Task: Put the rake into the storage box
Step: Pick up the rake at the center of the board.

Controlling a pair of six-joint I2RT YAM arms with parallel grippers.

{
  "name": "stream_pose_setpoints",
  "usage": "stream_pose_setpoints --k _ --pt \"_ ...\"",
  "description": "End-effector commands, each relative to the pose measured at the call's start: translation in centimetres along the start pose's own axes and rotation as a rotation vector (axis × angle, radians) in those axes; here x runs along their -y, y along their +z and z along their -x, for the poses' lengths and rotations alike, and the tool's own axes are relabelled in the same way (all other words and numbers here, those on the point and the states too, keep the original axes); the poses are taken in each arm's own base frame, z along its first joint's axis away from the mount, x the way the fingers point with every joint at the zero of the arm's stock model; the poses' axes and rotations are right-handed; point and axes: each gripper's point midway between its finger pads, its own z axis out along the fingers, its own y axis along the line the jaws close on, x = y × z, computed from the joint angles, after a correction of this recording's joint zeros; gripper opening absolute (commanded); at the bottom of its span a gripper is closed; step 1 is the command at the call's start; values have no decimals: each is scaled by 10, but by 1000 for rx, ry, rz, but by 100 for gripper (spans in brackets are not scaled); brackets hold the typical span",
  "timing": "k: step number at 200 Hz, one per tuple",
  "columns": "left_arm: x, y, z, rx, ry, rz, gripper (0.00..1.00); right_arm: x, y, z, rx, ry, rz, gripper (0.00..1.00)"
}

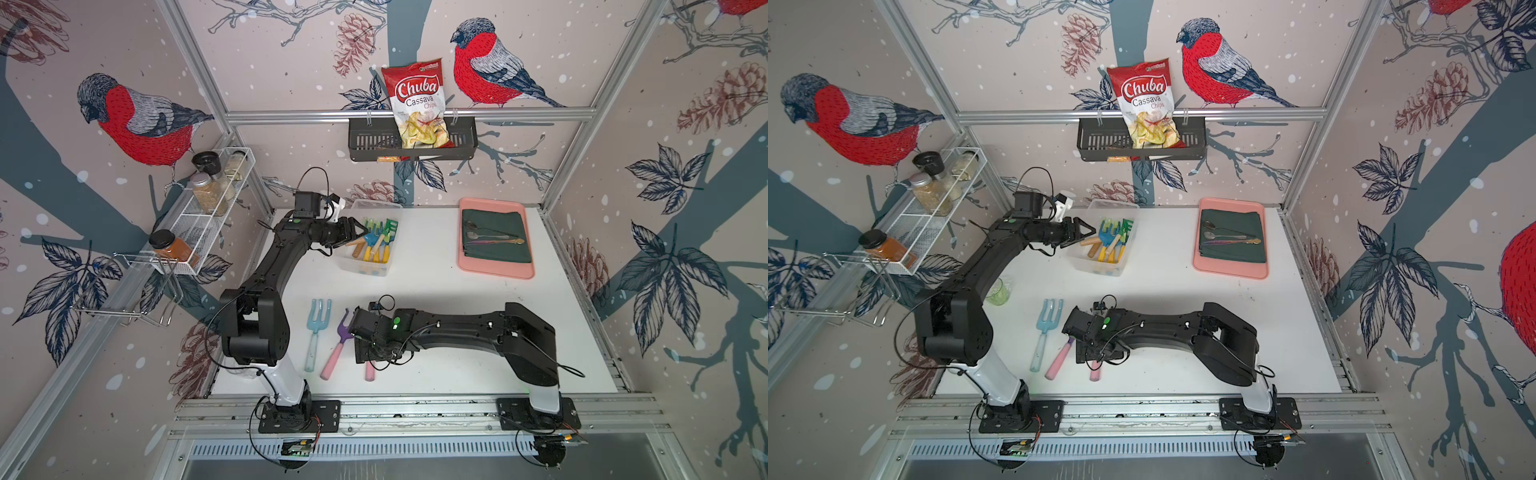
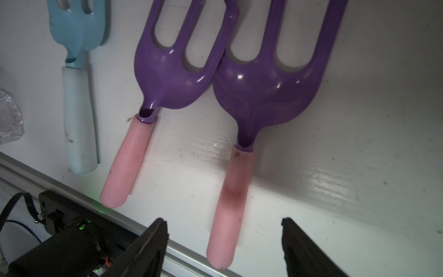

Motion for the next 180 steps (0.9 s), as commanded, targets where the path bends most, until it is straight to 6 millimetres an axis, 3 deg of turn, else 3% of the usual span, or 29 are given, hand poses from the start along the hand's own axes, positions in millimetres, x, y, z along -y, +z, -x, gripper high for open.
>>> stream_pose_setpoints --k 1,31,103,140,158,180 --pt "1 -6 -7 27 22 -6 65 7 12 -12 -48 -9 -51 71" --pt "-1 -13 -25 38 2 -14 65 15 20 -17 -71 -22 -92 56" --pt "5 -27 -43 62 -20 -42 64 41 28 -19 -103 -55 -130 24" --pt "17 -34 -54 90 -53 -106 64 38 2 -1 -56 -68 -81 19" --pt "24 -38 -58 109 -65 -143 64 36 -20 15 -15 -46 -27 18" --pt "19 -35 -73 99 -101 -157 64 32 -47 39 41 -22 42 18"
